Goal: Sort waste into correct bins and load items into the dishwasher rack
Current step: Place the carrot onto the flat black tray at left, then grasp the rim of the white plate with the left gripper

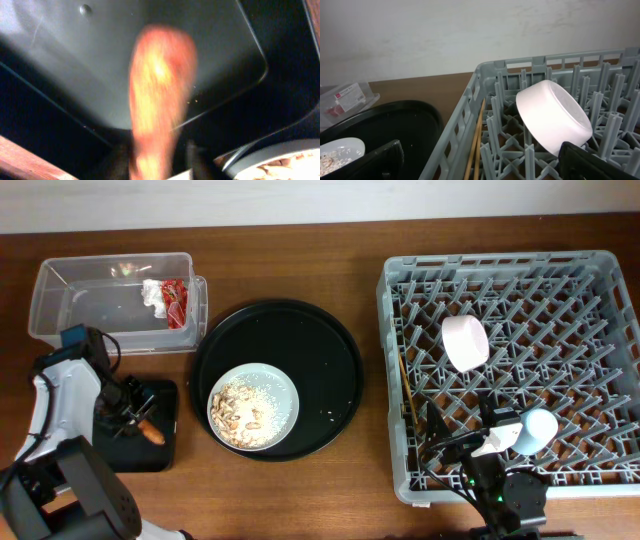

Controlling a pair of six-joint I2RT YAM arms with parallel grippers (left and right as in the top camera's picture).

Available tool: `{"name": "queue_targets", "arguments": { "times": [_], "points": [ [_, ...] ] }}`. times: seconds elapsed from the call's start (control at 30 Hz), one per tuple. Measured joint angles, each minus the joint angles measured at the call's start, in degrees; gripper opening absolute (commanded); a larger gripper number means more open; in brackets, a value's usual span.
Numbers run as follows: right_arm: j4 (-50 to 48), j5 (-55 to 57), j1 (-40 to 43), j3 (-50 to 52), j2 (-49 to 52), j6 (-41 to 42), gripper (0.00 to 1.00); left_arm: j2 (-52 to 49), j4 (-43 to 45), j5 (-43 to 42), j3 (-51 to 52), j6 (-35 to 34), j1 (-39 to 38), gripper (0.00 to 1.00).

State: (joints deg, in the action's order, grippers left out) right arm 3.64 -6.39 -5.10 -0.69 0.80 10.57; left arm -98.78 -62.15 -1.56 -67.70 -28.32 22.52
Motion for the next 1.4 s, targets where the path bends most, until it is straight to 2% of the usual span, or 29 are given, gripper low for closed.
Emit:
{"name": "queue_targets", "arguments": {
  "times": [0.07, 0.2, 0.27, 0.33, 0.37, 0.4, 0.43, 0.47, 0.5, 0.53, 0.63, 0.77, 0.8, 0.83, 0.87, 0.9, 1.1, 1.23, 1.4],
  "points": [
    [0.0, 0.0, 0.0, 0.0, 0.0, 0.0, 0.98, 0.0, -0.8, -4.2, 0.0, 1.3, -0.1, 0.61],
    [0.0, 0.0, 0.0, 0.0, 0.0, 0.0, 0.98, 4.8, -0.2, -6.9, 0.3, 5.2, -5.3, 0.71],
    [0.0, 0.0, 0.0, 0.0, 0.0, 0.0, 0.98, 11.8, 3.0, -6.8, 0.3, 7.1, -15.1, 0.84],
    [0.0, 0.0, 0.0, 0.0, 0.0, 0.0, 0.98, 12.7, 7.3, -5.1, 0.3, 10.0, -23.5, 0.84],
    [0.0, 0.0, 0.0, 0.0, 0.0, 0.0, 0.98, 12.2, 8.9, -4.0, 0.3, 11.2, -28.6, 0.78],
    [0.0, 0.0, 0.0, 0.0, 0.0, 0.0, 0.98, 11.1, 10.4, -3.0, 0.3, 12.4, -34.5, 0.76],
    [0.0, 0.0, 0.0, 0.0, 0.0, 0.0, 0.98, 10.0, 11.8, -2.4, 0.3, 13.1, -37.6, 0.74],
    [0.0, 0.0, 0.0, 0.0, 0.0, 0.0, 0.98, 8.5, 13.3, -1.7, 0.3, 13.7, -40.9, 0.67],
    [0.0, 0.0, 0.0, 0.0, 0.0, 0.0, 0.98, 7.0, 14.1, -1.4, 0.3, 14.1, -43.1, 0.57],
    [0.0, 0.0, 0.0, 0.0, 0.0, 0.0, 0.98, 5.5, 14.9, -0.4, 0.3, 15.0, -45.7, 0.42],
    [0.0, 0.0, 0.0, 0.0, 0.0, 0.0, 0.98, -1.5, 17.2, 3.8, 0.3, 15.8, -56.9, 0.39],
    [0.0, 0.0, 0.0, 0.0, 0.0, 0.0, 0.98, -8.7, 20.0, 6.9, 0.3, 14.8, -58.4, 0.32],
    [0.0, 0.0, 0.0, 0.0, 0.0, 0.0, 0.98, -10.0, 20.2, 7.9, 0.1, 14.7, -58.4, 0.28],
    [0.0, 0.0, 0.0, 0.0, 0.0, 0.0, 0.98, -10.1, 21.1, 8.7, 0.1, 14.4, -58.4, 0.14],
    [0.0, 0.0, 0.0, 0.0, 0.0, 0.0, 0.98, -10.1, 21.1, 8.9, 0.1, 14.1, -58.4, 0.05],
    [0.0, 0.0, 0.0, 0.0, 0.0, 0.0, 0.98, -10.2, 21.0, 9.3, 0.1, 13.8, -58.4, 0.0],
    [0.0, 0.0, 0.0, 0.0, 0.0, 0.0, 0.98, -10.0, 20.4, 14.3, -0.2, 13.6, -58.6, 0.0],
    [0.0, 0.0, 0.0, 0.0, 0.0, 0.0, 0.98, -9.7, 15.0, 14.7, -2.9, 13.3, -58.6, 0.0],
    [0.0, 0.0, 0.0, 0.0, 0.0, 0.0, 0.98, 1.1, 9.3, 14.9, -3.3, 10.1, -57.5, 0.0]
  ]
}}
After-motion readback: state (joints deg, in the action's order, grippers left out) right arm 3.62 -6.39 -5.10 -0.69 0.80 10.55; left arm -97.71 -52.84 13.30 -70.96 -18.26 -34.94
